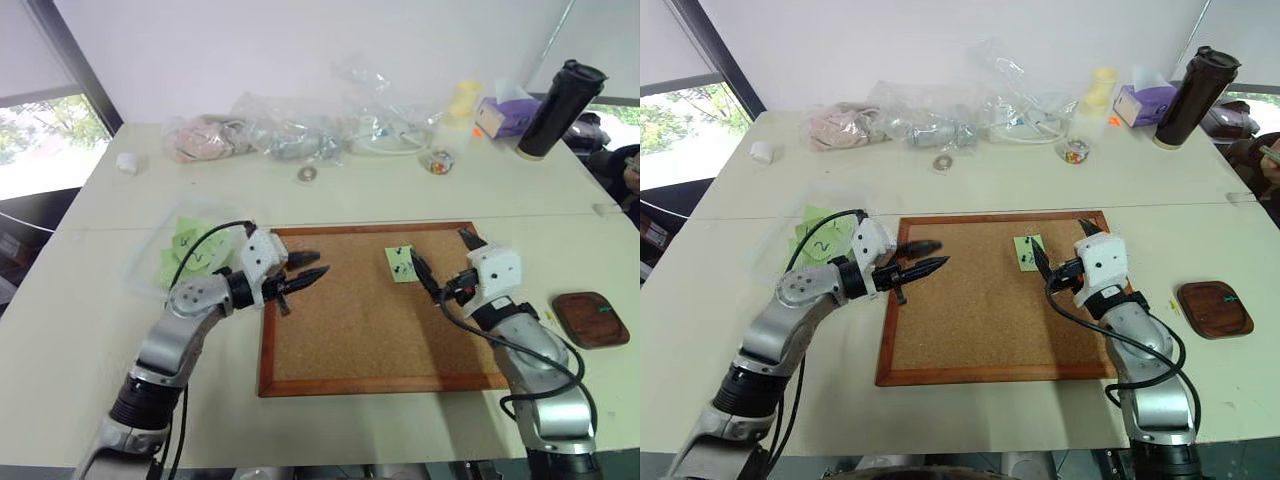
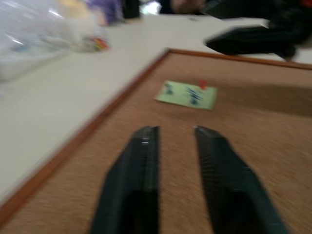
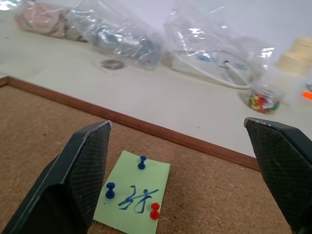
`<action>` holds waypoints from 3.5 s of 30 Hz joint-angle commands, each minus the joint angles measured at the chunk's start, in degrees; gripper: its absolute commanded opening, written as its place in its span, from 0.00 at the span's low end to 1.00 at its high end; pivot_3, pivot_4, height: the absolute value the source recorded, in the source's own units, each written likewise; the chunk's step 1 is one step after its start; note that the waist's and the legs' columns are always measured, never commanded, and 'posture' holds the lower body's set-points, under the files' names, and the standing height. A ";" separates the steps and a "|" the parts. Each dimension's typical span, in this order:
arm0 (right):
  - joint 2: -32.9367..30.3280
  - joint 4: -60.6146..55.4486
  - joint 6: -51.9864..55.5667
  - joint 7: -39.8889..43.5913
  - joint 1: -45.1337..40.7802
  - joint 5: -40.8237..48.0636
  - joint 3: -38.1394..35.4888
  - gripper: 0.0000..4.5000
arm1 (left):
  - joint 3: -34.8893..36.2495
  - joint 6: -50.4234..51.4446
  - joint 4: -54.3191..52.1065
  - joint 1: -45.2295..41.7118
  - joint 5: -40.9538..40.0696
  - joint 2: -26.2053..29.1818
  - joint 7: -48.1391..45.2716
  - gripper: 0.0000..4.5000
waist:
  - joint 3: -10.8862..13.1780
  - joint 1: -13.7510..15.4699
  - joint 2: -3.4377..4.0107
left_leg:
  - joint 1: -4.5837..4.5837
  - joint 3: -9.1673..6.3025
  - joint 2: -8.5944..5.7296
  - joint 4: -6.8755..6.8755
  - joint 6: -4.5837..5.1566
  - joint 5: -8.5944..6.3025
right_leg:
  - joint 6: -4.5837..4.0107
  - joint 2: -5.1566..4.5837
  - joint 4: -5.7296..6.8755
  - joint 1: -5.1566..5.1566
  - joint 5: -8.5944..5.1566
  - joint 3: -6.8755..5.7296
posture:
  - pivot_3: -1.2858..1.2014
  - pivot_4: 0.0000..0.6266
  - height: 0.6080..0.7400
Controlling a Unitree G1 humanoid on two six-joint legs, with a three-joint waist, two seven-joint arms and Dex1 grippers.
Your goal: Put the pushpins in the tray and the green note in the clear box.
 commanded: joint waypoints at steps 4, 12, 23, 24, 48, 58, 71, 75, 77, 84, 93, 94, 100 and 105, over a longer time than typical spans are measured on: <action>-5.84 -0.64 5.91 7.10 -2.89 5.53 -1.47 1.00 | -3.99 2.46 -0.37 -1.21 -1.43 2.76 -7.85 0.02 | 0.12 0.01 0.02 | 0.00 0.00 0.01 0.00 0.00 0.00 | 0.00 -0.02 -0.02 0.01 0.00 0.00 | 0.52 0.24 0.93; -13.40 3.93 16.88 14.26 -12.54 11.19 -0.92 1.00 | -7.85 -2.12 5.82 1.67 3.45 1.96 -8.46 0.02 | 0.33 0.02 -0.08 | -0.03 0.00 0.07 0.00 0.00 0.00 | 0.00 -0.05 -0.06 0.01 0.00 -0.02 | 0.52 0.24 0.93; -14.88 19.51 22.63 17.31 -26.45 7.40 6.50 1.00 | -8.85 -6.55 11.68 3.81 6.31 0.50 -8.30 0.02 | 0.35 0.22 -0.10 | -0.09 -0.03 0.05 0.01 0.00 0.01 | -0.01 -0.13 -0.17 0.05 0.01 -0.09 | 0.52 0.24 0.93; -14.83 20.44 22.85 17.51 -26.97 7.22 6.93 1.00 | -8.80 -6.77 11.78 4.01 6.43 0.50 -8.20 0.02 | 0.35 0.20 -0.10 | -0.09 -0.03 0.05 0.01 0.00 0.01 | -0.01 -0.13 -0.19 0.05 0.01 -0.10 | 0.52 0.24 0.93; -13.95 28.26 18.78 19.58 -29.31 0.49 10.32 0.02 | -7.61 -8.25 10.74 6.37 7.39 -0.04 -5.50 0.00 | 0.33 0.08 -0.06 | -0.04 -0.02 0.05 0.02 0.00 0.01 | -0.01 -0.12 -0.19 0.09 0.01 -0.11 | 0.52 0.24 0.93; -15.52 25.33 20.04 21.97 -28.88 0.73 9.68 0.87 | -8.12 -8.40 10.45 6.59 7.71 -0.48 -4.95 0.00 | 0.33 0.10 -0.06 | -0.04 -0.02 0.05 0.02 0.00 0.01 | -0.01 -0.12 -0.19 0.09 0.01 -0.10 | 0.52 0.24 0.93; -12.58 30.34 15.56 21.21 -29.66 -1.09 10.98 0.73 | -7.81 -8.11 10.25 6.69 7.80 -0.99 -4.21 0.00 | 0.32 0.09 -0.05 | -0.01 -0.01 0.05 0.02 0.00 0.01 | -0.01 -0.12 -0.19 0.12 0.01 -0.10 | 0.52 0.24 0.93; -11.93 31.74 14.03 21.66 -29.48 -1.39 11.20 0.26 | -7.71 -8.09 10.12 6.76 7.86 -1.09 -3.87 0.00 | 0.31 0.09 -0.04 | 0.01 -0.02 0.05 0.02 0.00 0.01 | -0.01 -0.12 -0.19 0.14 0.01 -0.10 | 0.52 0.24 0.93; -11.77 31.89 13.98 21.51 -29.46 -1.38 10.98 0.04 | -7.67 -8.11 10.12 6.78 7.87 -1.13 -3.76 0.00 | 0.31 0.05 -0.04 | 0.03 -0.01 0.05 0.02 0.00 0.01 | -0.01 -0.12 -0.19 0.16 0.01 -0.10 | 0.52 0.24 0.93; -12.31 29.72 16.14 20.94 -30.20 0.11 8.38 0.00 | -7.76 -7.61 9.61 6.89 7.75 -1.28 -3.47 0.00 | 0.31 0.13 -0.04 | 0.05 -0.01 0.05 0.03 0.00 0.01 | -0.01 -0.12 -0.19 0.19 0.01 -0.10 | 0.52 0.24 0.93; -13.81 17.98 26.54 18.27 -29.10 8.55 -1.43 0.00 | -8.49 -6.59 9.70 6.50 7.76 -1.71 -3.64 0.00 | 0.33 0.23 -0.01 | 0.00 -0.03 0.03 0.03 0.00 0.01 | -0.01 -0.13 -0.20 0.16 0.01 -0.10 | 0.52 0.24 0.93; -13.86 17.11 27.57 17.71 -28.87 9.10 -2.31 0.00 | -8.53 -6.45 9.66 6.53 7.71 -1.78 -3.61 0.00 | 0.33 0.20 -0.01 | 0.01 -0.03 0.04 0.03 0.00 0.01 | -0.01 -0.13 -0.20 0.17 0.01 -0.10 | 0.52 0.24 0.93; -14.79 13.70 34.98 11.93 -26.34 13.98 -14.72 0.00 | -8.94 -6.14 8.90 7.06 7.92 -2.43 -3.10 0.00 | 0.32 0.48 -0.01 | 0.00 -0.03 0.03 0.03 0.00 0.00 | -0.01 -0.15 -0.21 0.18 0.01 -0.09 | 0.52 0.24 0.93; -16.94 16.37 35.23 6.34 -19.54 14.37 -28.71 0.00 | -9.72 -5.26 7.01 8.12 8.21 -2.81 -2.28 0.00 | 0.31 1.52 0.03 | -0.10 -0.03 0.03 0.00 0.05 -0.02 | -0.01 -0.14 -0.39 0.15 0.02 -0.09 | 0.52 0.24 0.93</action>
